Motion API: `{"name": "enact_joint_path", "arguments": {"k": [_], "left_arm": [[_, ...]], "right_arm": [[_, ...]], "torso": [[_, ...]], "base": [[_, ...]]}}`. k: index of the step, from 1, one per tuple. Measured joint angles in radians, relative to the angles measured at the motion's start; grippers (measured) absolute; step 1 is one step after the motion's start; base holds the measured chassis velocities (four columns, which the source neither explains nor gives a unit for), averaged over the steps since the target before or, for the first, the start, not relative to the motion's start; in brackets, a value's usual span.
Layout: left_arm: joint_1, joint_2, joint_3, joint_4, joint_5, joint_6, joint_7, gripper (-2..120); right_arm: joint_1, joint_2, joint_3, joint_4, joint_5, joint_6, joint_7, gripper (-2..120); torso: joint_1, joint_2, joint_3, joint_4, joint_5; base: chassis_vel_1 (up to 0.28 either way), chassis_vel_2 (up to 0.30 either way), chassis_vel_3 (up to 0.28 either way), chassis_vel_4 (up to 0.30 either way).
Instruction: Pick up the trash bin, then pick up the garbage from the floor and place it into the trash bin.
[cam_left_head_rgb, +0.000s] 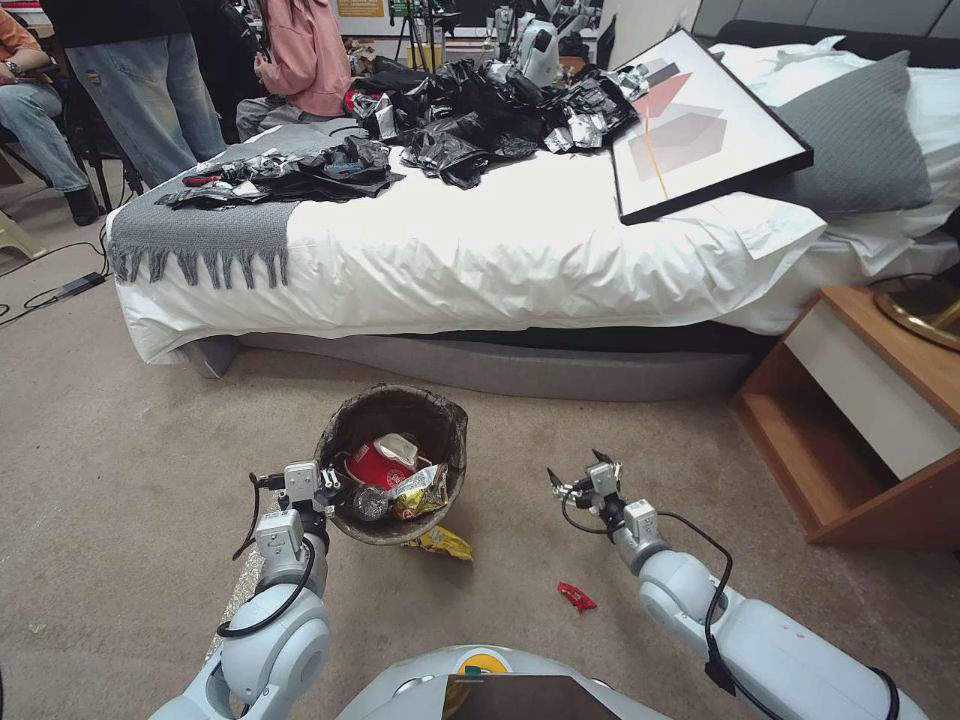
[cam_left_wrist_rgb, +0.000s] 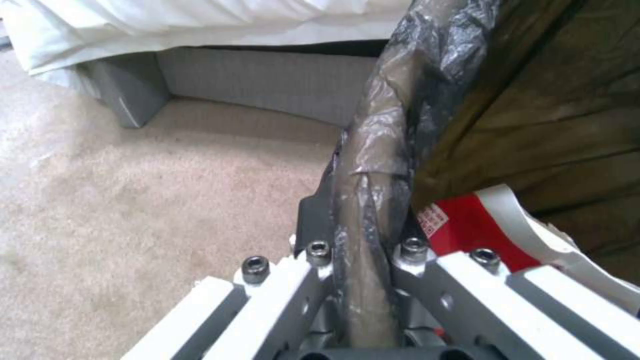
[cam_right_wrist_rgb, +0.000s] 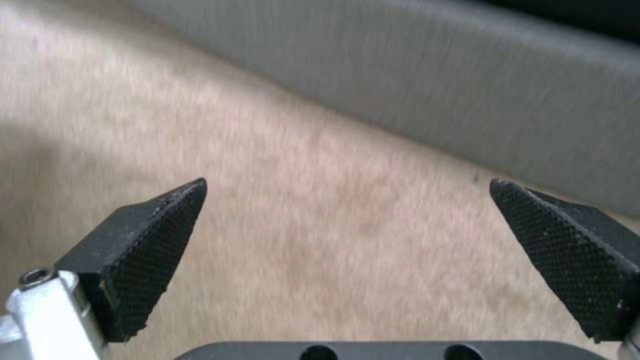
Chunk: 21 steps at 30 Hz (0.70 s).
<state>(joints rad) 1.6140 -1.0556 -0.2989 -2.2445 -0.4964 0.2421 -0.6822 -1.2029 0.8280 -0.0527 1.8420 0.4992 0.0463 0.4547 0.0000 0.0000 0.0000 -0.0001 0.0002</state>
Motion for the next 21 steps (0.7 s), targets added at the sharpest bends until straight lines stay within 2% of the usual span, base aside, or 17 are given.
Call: {"name": "enact_joint_path", "arguments": {"k": [5,7,16,21], "left_arm": [[-0.005,-0.002,0.002,0.008,0.002,0.0,0.001,0],[-0.008,-0.004,0.003,0.014,0.002,0.0,0.001,0],[-0.016,-0.01,0.006,0.029,0.005,0.0,0.002,0],[-0.022,-0.011,0.008,0.038,0.005,0.0,0.002,0]], "right_arm": [[0.016,-0.039,-0.038,-0.083,0.035,0.02,-0.083,100],[0.022,-0.055,-0.059,-0.152,0.05,0.042,-0.159,100],[0.033,-0.07,-0.131,-0.323,0.03,0.107,-0.295,100],[0.032,-0.05,-0.171,-0.408,0.0,0.142,-0.336,100]], "torso": [[0.0,0.0,0.0,0.0001,0.0001],[0.0,0.0,0.0,-0.0001,0.0],[0.0,0.0,0.0,0.0,0.0],[0.0,0.0,0.0,0.0001,-0.0001]], "base": [[0.0,0.0,0.0,0.0],[0.0,0.0,0.0,0.0],[0.0,0.0,0.0,0.0],[0.0,0.0,0.0,0.0]]}}
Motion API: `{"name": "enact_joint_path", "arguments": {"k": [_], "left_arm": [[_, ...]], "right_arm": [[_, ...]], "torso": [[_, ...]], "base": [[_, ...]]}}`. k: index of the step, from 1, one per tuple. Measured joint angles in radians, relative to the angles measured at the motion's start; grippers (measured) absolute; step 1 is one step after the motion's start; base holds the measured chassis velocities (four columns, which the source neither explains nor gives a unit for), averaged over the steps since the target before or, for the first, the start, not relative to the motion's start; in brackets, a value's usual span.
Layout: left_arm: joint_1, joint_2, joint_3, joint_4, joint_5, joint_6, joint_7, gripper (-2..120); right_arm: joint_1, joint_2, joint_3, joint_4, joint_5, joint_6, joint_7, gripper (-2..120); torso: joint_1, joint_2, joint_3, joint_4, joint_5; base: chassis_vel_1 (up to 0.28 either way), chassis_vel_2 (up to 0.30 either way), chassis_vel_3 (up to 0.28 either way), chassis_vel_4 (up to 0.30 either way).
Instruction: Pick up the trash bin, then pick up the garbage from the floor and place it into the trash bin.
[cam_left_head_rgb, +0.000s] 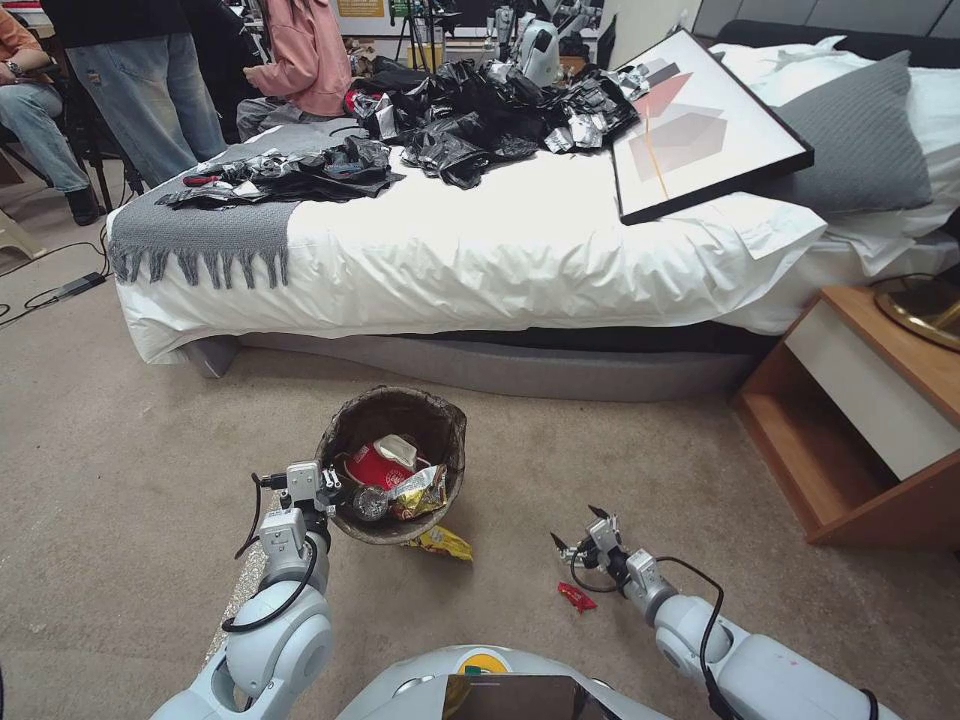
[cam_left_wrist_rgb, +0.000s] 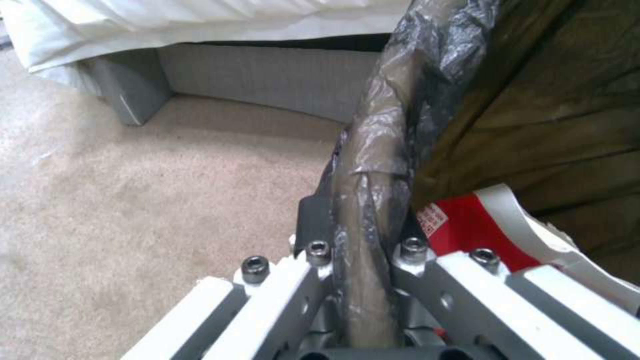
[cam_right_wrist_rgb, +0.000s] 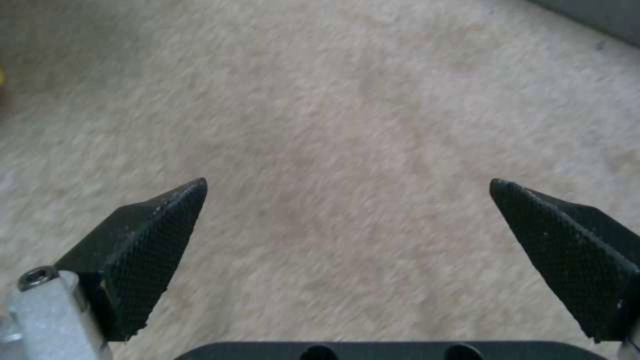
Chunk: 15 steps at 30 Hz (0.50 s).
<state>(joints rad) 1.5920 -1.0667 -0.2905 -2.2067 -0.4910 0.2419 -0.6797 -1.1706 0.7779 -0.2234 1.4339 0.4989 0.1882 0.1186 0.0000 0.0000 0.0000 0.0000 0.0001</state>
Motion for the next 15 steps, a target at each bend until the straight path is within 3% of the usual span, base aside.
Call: {"name": "enact_joint_path", "arguments": {"k": [15], "left_arm": [[-0.011,0.01,0.002,0.006,-0.004,0.0,0.001,0]], "right_arm": [[-0.022,0.055,-0.035,-0.088,-0.059,0.036,-0.034,100]], "torso": [[0.0,0.0,0.0,-0.0001,-0.0001]], "base": [[0.0,0.0,0.0,0.0]]}}
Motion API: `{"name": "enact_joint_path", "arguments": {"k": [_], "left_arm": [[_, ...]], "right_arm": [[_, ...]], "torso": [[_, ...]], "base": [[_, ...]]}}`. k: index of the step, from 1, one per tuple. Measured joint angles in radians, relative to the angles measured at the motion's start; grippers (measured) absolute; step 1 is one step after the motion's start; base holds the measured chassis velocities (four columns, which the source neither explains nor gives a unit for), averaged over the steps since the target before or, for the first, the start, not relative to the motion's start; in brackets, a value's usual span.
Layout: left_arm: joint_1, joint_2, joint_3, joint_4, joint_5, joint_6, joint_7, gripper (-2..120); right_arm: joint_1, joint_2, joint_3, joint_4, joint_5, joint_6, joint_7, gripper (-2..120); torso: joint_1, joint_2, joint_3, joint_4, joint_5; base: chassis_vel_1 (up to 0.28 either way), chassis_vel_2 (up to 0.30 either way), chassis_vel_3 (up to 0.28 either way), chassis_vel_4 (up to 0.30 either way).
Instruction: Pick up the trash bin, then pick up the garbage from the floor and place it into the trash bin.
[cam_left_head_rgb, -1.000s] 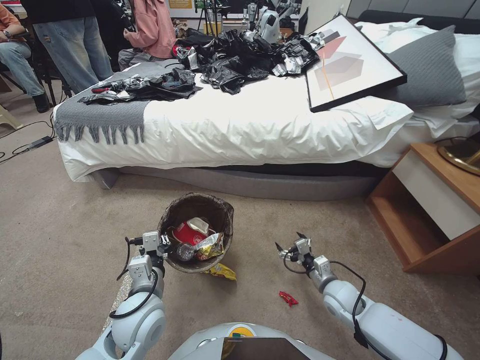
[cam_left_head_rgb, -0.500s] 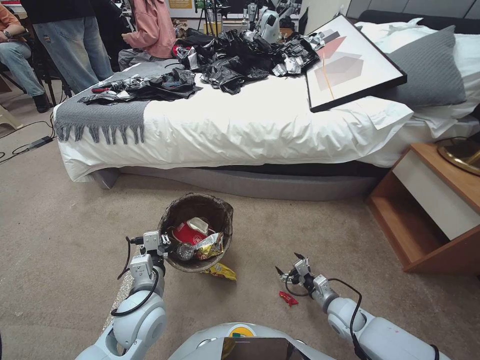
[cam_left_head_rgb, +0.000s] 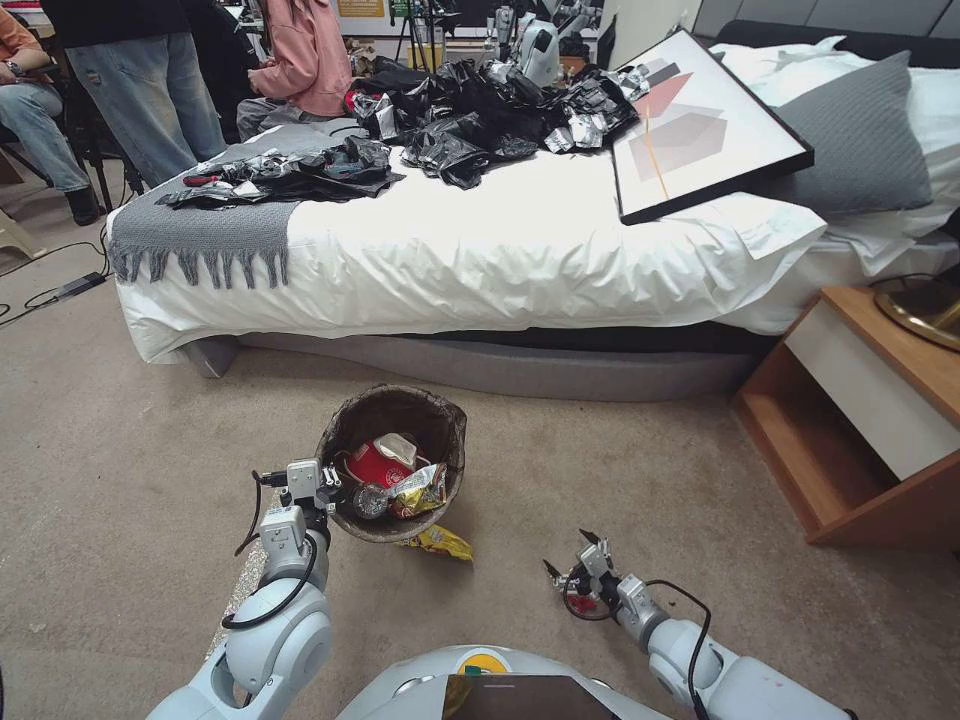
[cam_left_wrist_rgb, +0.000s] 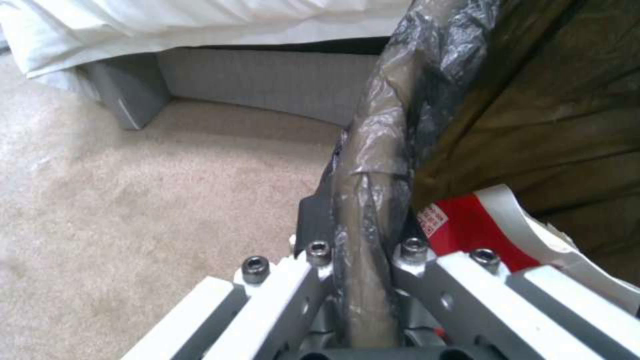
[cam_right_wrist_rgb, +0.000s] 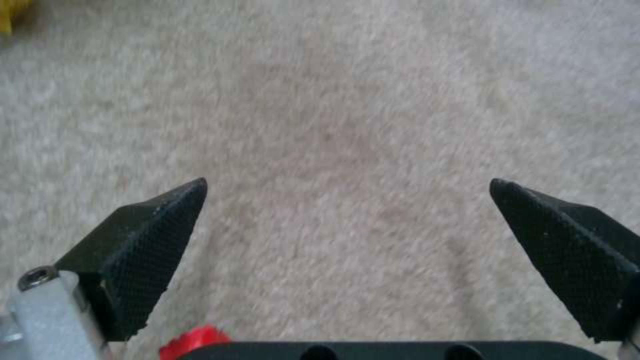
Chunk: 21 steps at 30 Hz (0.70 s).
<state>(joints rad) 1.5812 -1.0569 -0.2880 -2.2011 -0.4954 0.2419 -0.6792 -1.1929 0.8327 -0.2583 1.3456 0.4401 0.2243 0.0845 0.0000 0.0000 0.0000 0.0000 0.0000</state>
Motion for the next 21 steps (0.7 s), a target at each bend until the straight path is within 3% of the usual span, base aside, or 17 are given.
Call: {"name": "enact_joint_path", "arguments": {"k": [11,21], "left_arm": [[-0.001,0.008,-0.002,-0.006,-0.001,-0.002,0.001,0],[0.0,0.007,-0.003,-0.008,-0.001,-0.003,0.001,0]], "right_arm": [[-0.001,0.045,-0.009,-0.076,-0.042,0.014,0.001,100],[-0.02,0.044,-0.007,-0.069,-0.055,0.015,0.011,100]], "torso": [[0.0,0.0,0.0,0.0001,0.0],[0.0,0.0,0.0,0.0,0.0]], "base": [[0.0,0.0,0.0,0.0],[0.0,0.0,0.0,0.0]]}}
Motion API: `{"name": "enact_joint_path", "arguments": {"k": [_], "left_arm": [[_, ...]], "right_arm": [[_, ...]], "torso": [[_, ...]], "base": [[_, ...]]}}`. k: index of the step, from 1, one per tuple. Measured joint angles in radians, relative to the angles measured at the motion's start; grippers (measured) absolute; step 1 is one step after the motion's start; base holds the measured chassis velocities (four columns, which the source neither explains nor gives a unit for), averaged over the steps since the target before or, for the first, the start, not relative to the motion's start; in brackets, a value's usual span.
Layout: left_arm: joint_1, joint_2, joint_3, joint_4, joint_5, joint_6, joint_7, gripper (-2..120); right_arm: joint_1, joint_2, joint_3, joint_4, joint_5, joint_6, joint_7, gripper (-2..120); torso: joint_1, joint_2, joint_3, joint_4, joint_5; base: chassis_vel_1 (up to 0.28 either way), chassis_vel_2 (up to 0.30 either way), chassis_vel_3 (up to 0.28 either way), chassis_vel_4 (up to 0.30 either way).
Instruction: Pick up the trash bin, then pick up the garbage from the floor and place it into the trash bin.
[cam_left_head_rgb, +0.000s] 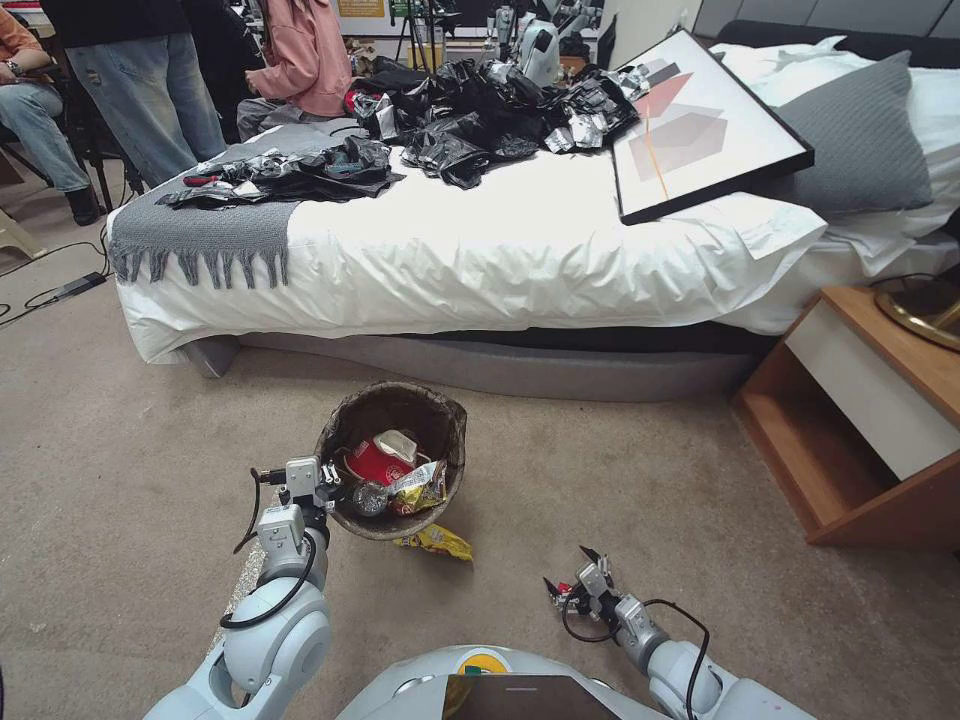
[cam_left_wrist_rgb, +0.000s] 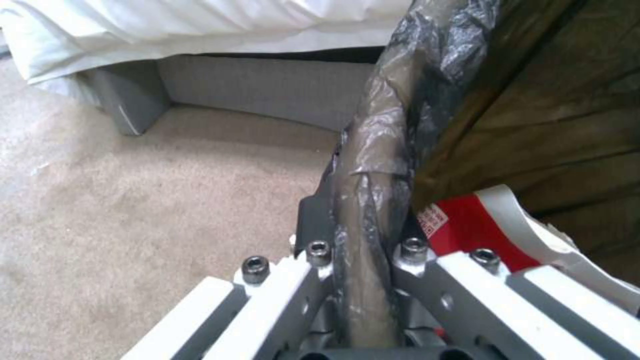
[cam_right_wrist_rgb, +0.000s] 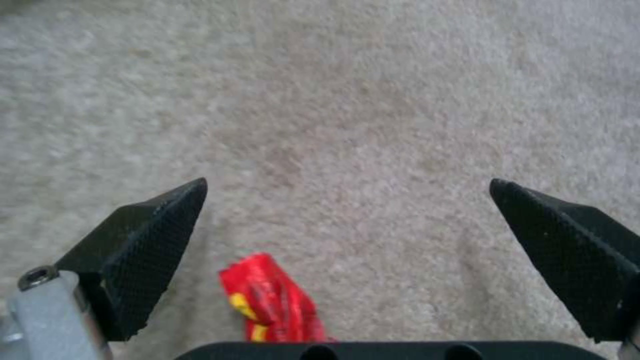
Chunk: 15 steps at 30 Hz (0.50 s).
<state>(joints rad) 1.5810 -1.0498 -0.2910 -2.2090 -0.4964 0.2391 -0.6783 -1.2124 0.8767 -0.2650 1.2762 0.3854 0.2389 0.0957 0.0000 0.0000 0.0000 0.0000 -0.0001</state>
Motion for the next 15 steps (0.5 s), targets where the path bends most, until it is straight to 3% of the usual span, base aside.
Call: {"name": "enact_joint_path", "arguments": {"k": [15], "left_arm": [[0.001,-0.005,0.0,-0.004,0.003,0.0,-0.001,0]], "right_arm": [[-0.057,-0.02,0.017,0.073,-0.031,0.007,0.011,100]], "torso": [[0.0,0.0,0.0,0.0,0.0]], "base": [[0.0,0.0,0.0,0.0]]}}
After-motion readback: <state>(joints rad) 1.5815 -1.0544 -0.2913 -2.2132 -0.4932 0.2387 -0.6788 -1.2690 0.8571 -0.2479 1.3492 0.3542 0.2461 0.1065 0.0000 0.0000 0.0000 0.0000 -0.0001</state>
